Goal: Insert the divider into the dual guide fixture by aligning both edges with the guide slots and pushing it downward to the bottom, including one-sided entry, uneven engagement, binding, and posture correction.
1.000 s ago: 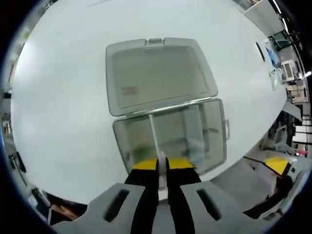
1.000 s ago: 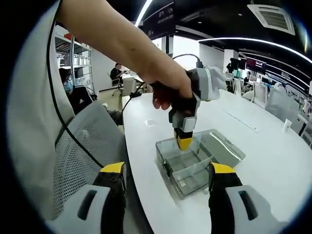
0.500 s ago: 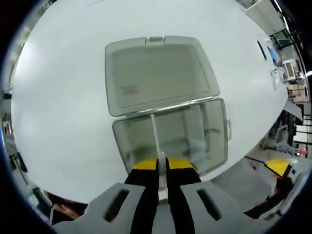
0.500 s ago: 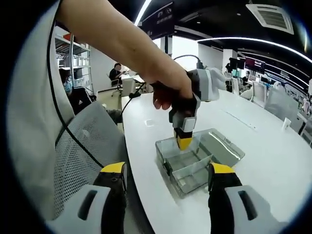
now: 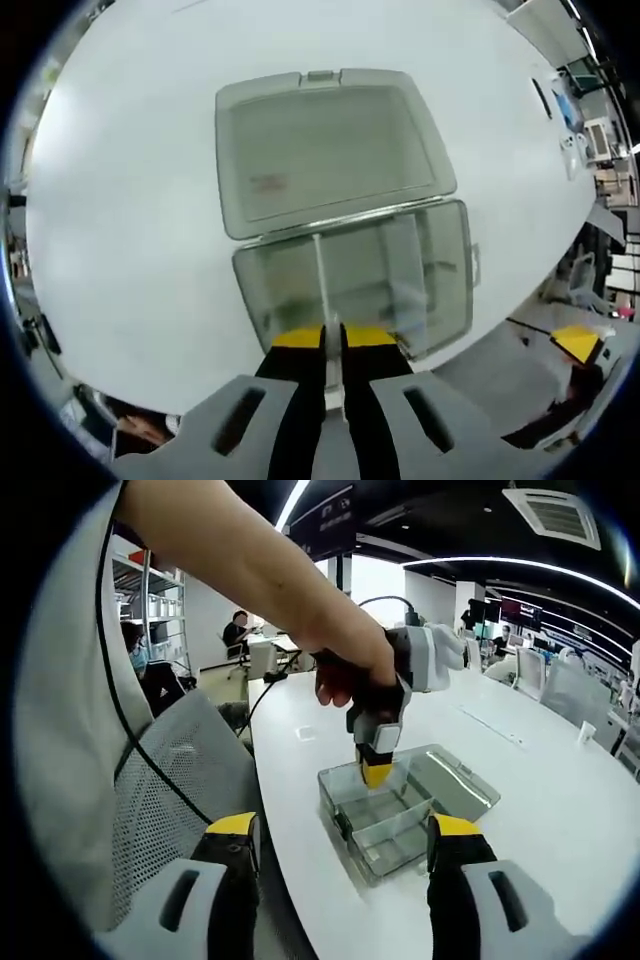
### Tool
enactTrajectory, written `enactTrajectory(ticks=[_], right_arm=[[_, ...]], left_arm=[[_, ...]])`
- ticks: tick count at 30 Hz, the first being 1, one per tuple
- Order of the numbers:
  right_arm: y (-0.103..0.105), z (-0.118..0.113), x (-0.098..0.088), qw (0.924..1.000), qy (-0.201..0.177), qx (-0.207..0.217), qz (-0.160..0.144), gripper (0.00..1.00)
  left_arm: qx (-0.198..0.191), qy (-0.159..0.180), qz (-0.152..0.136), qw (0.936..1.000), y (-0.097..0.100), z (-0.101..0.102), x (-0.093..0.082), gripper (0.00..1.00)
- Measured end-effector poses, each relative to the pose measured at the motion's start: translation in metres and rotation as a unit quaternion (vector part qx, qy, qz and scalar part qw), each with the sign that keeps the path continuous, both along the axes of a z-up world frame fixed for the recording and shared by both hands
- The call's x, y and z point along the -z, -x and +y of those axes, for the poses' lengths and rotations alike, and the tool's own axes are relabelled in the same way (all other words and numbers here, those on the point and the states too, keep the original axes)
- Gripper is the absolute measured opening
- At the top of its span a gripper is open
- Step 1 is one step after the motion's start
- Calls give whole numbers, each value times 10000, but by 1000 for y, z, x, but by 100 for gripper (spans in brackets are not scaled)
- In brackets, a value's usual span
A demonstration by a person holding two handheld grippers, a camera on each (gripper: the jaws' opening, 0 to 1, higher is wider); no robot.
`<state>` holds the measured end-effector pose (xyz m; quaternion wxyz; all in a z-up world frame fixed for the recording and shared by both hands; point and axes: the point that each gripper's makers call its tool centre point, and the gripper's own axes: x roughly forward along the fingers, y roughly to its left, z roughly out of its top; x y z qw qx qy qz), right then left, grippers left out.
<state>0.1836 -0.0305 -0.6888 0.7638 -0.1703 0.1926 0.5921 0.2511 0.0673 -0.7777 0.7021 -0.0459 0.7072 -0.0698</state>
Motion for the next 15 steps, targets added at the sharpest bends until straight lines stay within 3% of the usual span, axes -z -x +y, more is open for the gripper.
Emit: enactTrajectory(ticks=[15], right_arm=[[0, 0, 0, 10000, 5, 10, -1, 66]], left_arm=[[5, -20, 0, 10000, 0, 3, 1, 2]])
